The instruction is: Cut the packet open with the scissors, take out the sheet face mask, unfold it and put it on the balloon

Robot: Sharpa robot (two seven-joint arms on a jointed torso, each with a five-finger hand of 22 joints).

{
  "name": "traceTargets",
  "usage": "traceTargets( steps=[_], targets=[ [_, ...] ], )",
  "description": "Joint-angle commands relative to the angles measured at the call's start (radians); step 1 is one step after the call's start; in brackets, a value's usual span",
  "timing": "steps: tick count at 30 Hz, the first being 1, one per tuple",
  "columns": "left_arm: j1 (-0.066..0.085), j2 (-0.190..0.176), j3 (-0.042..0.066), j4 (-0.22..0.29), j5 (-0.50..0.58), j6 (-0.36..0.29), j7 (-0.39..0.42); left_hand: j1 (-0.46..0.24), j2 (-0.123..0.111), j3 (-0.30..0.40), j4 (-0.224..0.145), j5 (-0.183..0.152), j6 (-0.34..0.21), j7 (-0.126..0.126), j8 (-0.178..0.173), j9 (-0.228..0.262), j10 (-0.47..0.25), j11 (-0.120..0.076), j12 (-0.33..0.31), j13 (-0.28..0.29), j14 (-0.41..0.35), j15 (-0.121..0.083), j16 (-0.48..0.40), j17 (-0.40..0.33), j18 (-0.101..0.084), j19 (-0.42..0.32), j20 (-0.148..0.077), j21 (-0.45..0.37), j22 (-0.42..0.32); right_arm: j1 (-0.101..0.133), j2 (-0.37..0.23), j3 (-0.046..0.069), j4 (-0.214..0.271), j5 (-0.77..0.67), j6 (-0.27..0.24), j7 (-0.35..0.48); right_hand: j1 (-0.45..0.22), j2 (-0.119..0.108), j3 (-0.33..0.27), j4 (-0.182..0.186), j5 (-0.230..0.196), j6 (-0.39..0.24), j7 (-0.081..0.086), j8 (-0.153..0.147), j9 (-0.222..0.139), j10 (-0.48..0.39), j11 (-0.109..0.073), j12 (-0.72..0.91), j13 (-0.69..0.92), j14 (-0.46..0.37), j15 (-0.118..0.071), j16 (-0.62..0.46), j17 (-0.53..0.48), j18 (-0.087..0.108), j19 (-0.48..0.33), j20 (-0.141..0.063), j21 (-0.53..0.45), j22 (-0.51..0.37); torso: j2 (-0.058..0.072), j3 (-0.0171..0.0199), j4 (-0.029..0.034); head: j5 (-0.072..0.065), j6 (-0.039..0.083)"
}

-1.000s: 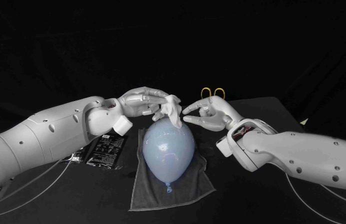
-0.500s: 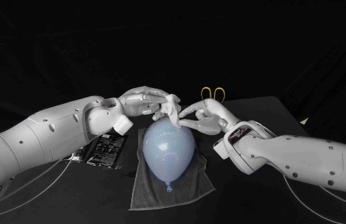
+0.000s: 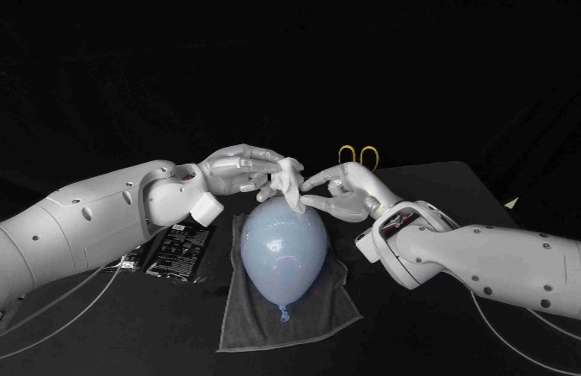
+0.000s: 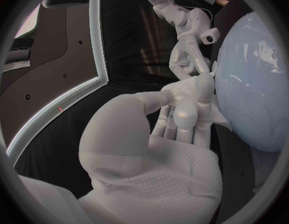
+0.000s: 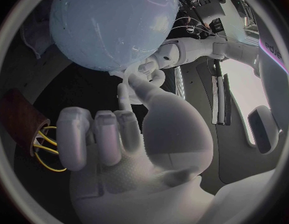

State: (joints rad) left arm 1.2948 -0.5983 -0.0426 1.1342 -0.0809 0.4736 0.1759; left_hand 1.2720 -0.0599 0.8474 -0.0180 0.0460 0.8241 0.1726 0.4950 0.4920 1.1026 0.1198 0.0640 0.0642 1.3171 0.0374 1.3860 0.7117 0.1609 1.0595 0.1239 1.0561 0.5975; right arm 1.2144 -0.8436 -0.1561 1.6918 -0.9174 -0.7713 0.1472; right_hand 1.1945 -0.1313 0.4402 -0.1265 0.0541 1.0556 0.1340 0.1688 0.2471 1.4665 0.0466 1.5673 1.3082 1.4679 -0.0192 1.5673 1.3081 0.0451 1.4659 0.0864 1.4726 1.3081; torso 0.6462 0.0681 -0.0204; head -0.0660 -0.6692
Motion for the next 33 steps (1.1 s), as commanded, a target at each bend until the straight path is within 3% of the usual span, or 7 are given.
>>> traceTargets(
  steps=[1,10,33],
  targets=[
    [0.001,0.001,0.001,0.004,0.002,0.008,0.006,-0.004,0.008,0.003,0.003,0.003,-0.005,0.003,0.004,0.24,-0.001,0.0,-0.001,0.0,0.01,0.0,0.004,0.001,0.012,0.006,-0.001,0.004,0.001,-0.001,0.003,0.001,-0.004,-0.011,-0.021,-0.012,-0.008,-0.002,-0.006,0.003,-0.001,-0.007,0.001,-0.006,-0.001,0.104,0.007,0.004,0.263,0.103,0.007,0.003,0.263,-0.018,0.051,0.004,-0.002,0.208,-0.001,-0.0001,-0.0007,0.0,-0.001],
    [0.001,-0.001,0.001,0.005,0.002,0.009,0.007,-0.003,0.008,0.003,0.003,0.003,-0.006,0.003,0.006,0.241,0.0,0.0,0.0,0.0,0.011,0.0,0.004,0.003,0.012,0.007,-0.001,0.004,0.003,-0.001,0.01,0.001,-0.013,-0.013,-0.001,-0.028,-0.009,-0.002,-0.007,0.003,-0.001,-0.009,0.002,-0.007,-0.001,0.104,0.008,0.004,0.263,0.103,0.008,0.003,0.263,-0.018,0.051,0.005,-0.003,0.208,0.0,0.0002,-0.0007,0.0,0.001],
    [0.001,0.0,0.001,0.006,0.002,0.011,0.01,-0.004,0.009,0.003,0.005,0.003,-0.008,0.002,0.01,0.246,0.002,0.0,0.0,0.001,0.013,-0.001,0.005,0.007,0.011,0.011,-0.001,0.006,0.006,-0.004,0.019,0.001,0.015,0.006,0.045,-0.046,-0.023,0.017,-0.013,0.022,-0.001,0.018,-0.007,0.006,0.007,0.104,0.002,0.004,0.263,0.103,0.006,0.003,0.263,-0.019,0.053,0.006,0.001,0.211,0.0,0.0001,-0.0002,-0.001,0.0]
  ],
)
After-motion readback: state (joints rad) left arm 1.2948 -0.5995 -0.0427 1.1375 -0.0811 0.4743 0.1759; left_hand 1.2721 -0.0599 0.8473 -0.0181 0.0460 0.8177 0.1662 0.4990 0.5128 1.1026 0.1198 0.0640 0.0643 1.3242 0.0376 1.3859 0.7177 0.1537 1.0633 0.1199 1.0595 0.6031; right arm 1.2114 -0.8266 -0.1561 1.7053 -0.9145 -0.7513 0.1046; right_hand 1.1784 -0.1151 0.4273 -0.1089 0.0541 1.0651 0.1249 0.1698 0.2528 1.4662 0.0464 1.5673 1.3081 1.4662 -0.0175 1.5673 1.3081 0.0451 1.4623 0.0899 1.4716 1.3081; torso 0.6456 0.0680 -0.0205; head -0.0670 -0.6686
